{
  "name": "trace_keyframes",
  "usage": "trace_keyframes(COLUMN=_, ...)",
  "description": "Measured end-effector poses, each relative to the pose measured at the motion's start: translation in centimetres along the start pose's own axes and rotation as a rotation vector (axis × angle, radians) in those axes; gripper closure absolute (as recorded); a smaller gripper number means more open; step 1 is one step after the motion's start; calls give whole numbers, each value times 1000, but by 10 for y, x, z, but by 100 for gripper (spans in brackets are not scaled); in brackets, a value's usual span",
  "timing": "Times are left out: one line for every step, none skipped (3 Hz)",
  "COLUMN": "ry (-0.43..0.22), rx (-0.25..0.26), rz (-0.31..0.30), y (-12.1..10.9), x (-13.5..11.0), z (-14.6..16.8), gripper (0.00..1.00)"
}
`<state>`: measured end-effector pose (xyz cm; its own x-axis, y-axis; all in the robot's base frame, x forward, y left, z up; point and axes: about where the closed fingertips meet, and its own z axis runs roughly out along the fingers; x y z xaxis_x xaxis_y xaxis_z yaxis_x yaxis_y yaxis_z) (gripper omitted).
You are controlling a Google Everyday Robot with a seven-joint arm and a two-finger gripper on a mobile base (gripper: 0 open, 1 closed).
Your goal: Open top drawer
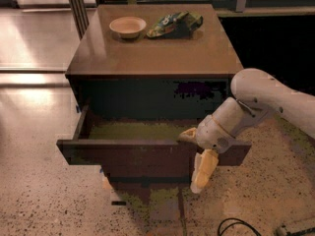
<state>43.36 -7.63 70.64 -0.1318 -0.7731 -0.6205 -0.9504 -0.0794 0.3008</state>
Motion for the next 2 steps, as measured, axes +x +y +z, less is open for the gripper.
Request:
trace_keyframes(ry=0, rx=0, rz=0, y=0, x=0, z=0, gripper=0)
trace_keyframes(ry=15, rx=8, rz=-15, y=-9, x=-6, z=-3, gripper=0)
